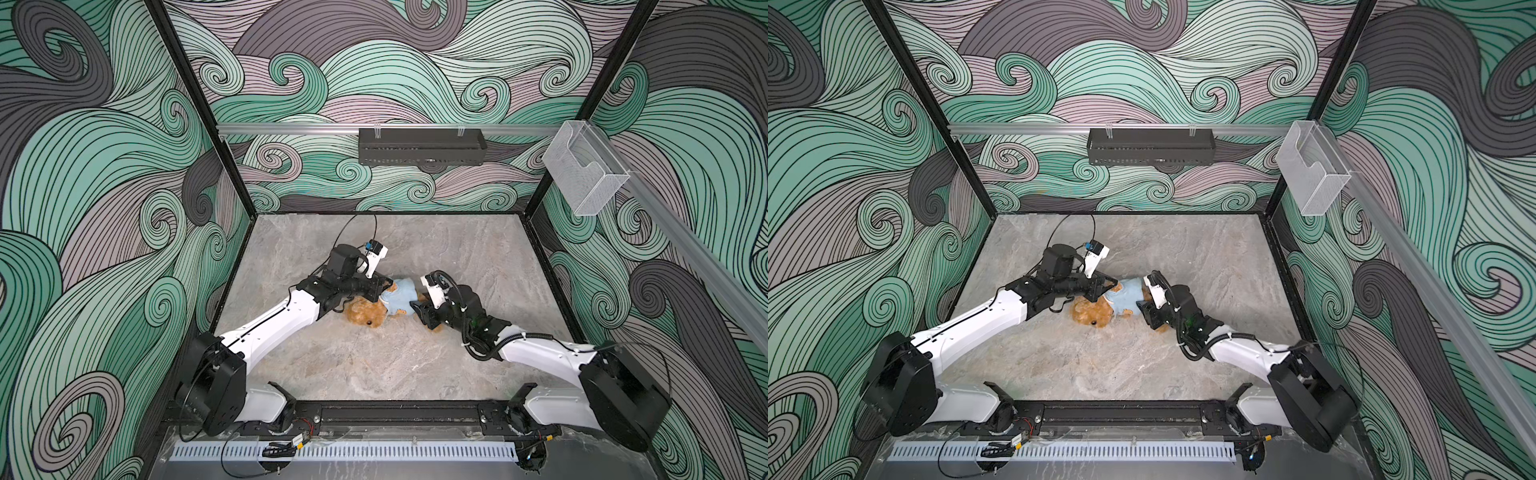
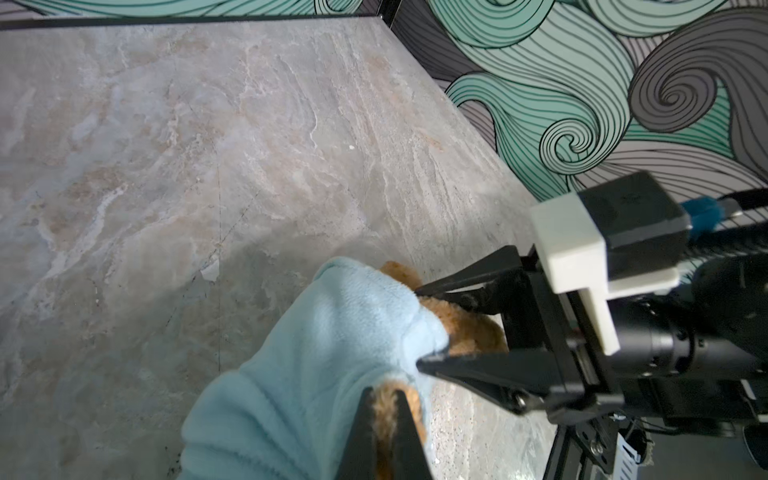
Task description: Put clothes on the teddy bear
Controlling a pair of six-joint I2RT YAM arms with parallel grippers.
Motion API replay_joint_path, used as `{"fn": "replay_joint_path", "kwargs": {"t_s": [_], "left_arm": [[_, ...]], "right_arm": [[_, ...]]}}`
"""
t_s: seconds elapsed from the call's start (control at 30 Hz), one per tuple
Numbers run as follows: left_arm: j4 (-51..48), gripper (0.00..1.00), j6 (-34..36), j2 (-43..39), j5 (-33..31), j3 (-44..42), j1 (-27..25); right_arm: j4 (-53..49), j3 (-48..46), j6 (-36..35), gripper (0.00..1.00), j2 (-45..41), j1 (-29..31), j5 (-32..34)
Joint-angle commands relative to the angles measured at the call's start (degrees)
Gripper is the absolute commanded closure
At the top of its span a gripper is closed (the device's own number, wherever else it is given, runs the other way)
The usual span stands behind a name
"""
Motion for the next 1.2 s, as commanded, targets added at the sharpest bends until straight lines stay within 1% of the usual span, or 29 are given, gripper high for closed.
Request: {"fn": "replay_joint_path", "kwargs": {"t_s": [0.0, 0.07, 0.13, 0.27, 0.3, 0.4, 0.57, 0.67, 0.77, 0.87, 0.97, 1.07, 1.17], "left_arm": [[-1.33, 1.00, -0.09, 0.80, 1.69, 2.89, -0.17], [-1.72, 1.00, -0.57, 1.47, 2.26, 3.79, -0.66], [-2.58, 1.00, -0.73, 2.23, 2.39, 4.77, -1.09], [-2.14, 1.00, -1.30, 2.56, 3.31, 5.46, -1.85], [-2.00, 1.00, -1.55, 4.18, 3.57, 5.68, -1.94], [-1.51, 1.00, -2.56, 4.98, 4.26, 6.40, -2.29], [-0.95, 1.00, -4.07, 5.90, 6.04, 7.42, -2.99], [-0.72, 1.00, -4.72, 5.92, 6.90, 7.71, -3.25], [0.08, 1.00, -5.73, 5.94, 8.96, 7.80, -3.34], [0.90, 1.00, -6.80, 5.98, 11.13, 7.97, -3.36], [1.59, 1.00, -7.26, 5.73, 12.60, 8.68, -3.18], [3.28, 1.00, -9.24, 5.88, 14.07, 9.82, -2.78], [5.34, 1.00, -12.01, 5.32, 15.19, 10.71, -1.80]], "right_arm": [[-4.90, 0.74, -9.39, 0.26, -4.38, -0.37, 1.51], [-6.27, 2.01, -12.50, 0.22, -6.33, -0.42, 0.29], [-5.79, 2.57, -14.80, 0.21, -7.58, -0.33, -1.68], [-0.85, 3.17, -16.18, 0.20, -6.63, -0.18, -8.92], [0.72, 3.49, -15.72, 0.19, -5.57, -0.08, -10.49], [6.72, 3.90, -12.97, 0.20, -1.64, 0.19, -13.07], [16.77, 4.80, -8.20, 0.22, 5.47, 0.47, -13.87], [20.64, 5.80, -5.83, 0.25, 9.20, 0.46, -14.36], [25.31, 5.76, -2.39, 0.31, 12.81, 0.47, -12.97], [27.35, 4.96, 2.20, 0.38, 14.90, 0.39, -7.94], [21.89, 4.62, 6.21, 0.45, 15.22, 0.21, -2.85], [18.61, 3.31, 8.60, 0.52, 15.50, 0.28, -0.83], [16.12, 1.65, 9.55, 0.58, 15.55, 0.29, 0.97]]}}
